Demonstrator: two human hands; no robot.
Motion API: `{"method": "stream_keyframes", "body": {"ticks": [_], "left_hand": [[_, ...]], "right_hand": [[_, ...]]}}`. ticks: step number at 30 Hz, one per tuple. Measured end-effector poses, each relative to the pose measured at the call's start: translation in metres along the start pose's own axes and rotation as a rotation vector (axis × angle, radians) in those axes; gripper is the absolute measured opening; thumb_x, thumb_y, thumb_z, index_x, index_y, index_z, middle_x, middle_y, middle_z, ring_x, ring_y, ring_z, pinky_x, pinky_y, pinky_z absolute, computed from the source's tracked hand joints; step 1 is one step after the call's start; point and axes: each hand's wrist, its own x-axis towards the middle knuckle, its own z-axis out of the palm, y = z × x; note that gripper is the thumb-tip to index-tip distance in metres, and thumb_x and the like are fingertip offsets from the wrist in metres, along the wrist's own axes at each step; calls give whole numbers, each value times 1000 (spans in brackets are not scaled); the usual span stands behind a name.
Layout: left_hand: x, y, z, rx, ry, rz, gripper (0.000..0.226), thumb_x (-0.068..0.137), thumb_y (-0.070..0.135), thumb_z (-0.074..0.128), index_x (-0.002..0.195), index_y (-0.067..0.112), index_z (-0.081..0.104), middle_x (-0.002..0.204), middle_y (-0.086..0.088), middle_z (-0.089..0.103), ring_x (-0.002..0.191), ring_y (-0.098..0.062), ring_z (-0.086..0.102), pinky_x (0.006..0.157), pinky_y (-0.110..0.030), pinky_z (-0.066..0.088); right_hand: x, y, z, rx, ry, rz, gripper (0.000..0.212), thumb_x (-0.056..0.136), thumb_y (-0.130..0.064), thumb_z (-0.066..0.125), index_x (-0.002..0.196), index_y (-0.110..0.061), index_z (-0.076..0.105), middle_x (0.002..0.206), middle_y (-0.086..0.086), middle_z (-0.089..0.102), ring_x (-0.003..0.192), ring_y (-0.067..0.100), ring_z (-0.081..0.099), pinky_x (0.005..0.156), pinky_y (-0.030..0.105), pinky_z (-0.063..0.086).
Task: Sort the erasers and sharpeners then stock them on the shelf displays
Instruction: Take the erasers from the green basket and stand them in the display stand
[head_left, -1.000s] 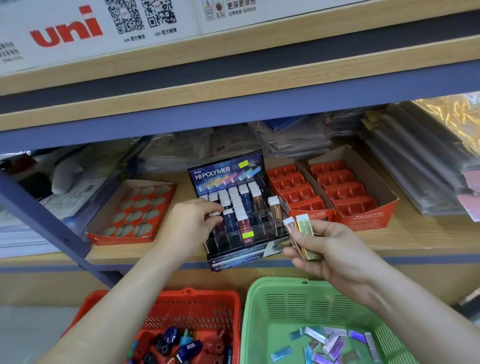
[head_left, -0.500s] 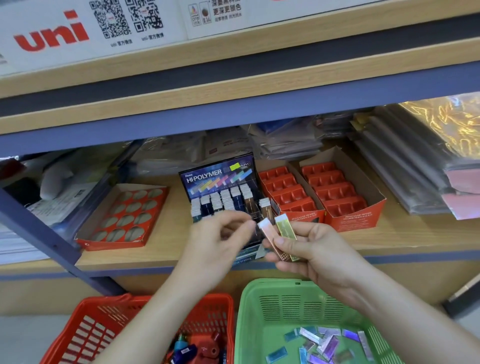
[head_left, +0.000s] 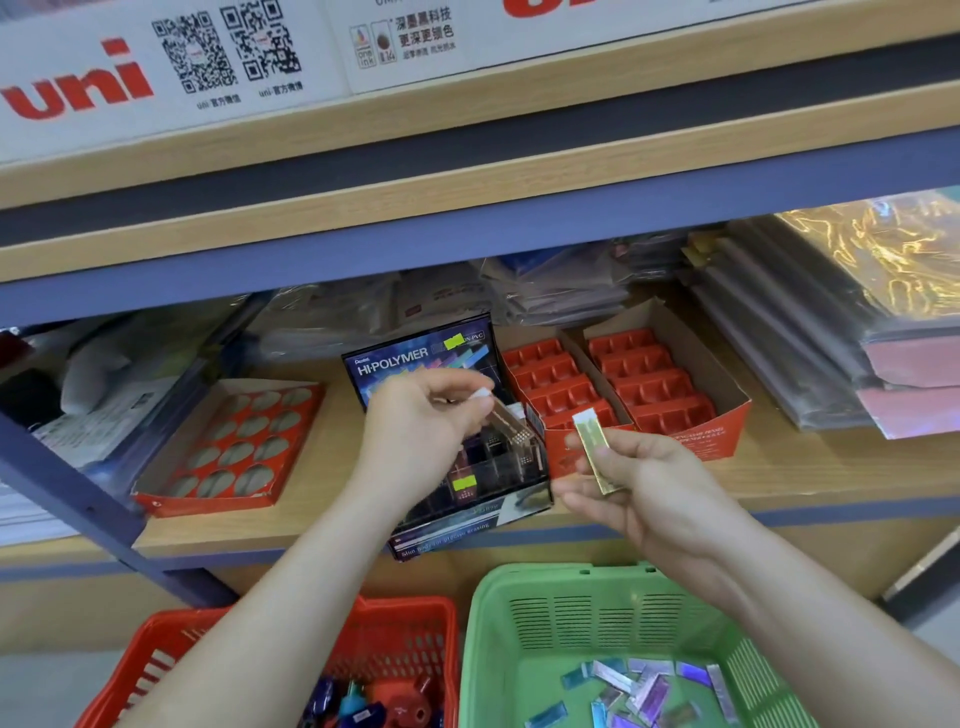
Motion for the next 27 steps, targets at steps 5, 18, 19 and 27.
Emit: {"method": "stream_keyframes", "body": {"ticks": [5,18,19,27], "left_hand": [[16,-4,22,334,-87,146,10,86,20,71,94,25,73,79,18,65,68,3,59,68,-8,45],[26,-30,42,749,-162,512,21,87,18,67,107,15,69,109,-1,60,100,-22,57,83,-30,46],[25,-31,43,769,-164,516,20,87,19,66,107,15,67,110,-1,60,100,-22,57,83,-32,48],[4,-11,34,97,-128,52,18,96,19,54,96,15,72,83,5,72,75,-8,65,71,-21,52]], "right_hand": [[-3,-5,1,35,-2,-18,16,99,-4,49,110,3,59,87,18,72,74,26,75,53,22,57],[-3,-4,-3,40,-7,-2,17,96,-1,54,113,1,55,98,23,66,77,28,74,57,23,58],[-3,-3,-3,36,-7,1,17,96,2,52,113,-1,55,101,24,65,80,29,74,60,23,59],[-4,3,0,-204,-20,-49,17,95,2,55,105,-5,66,92,14,65,69,21,73,53,22,55]]}}
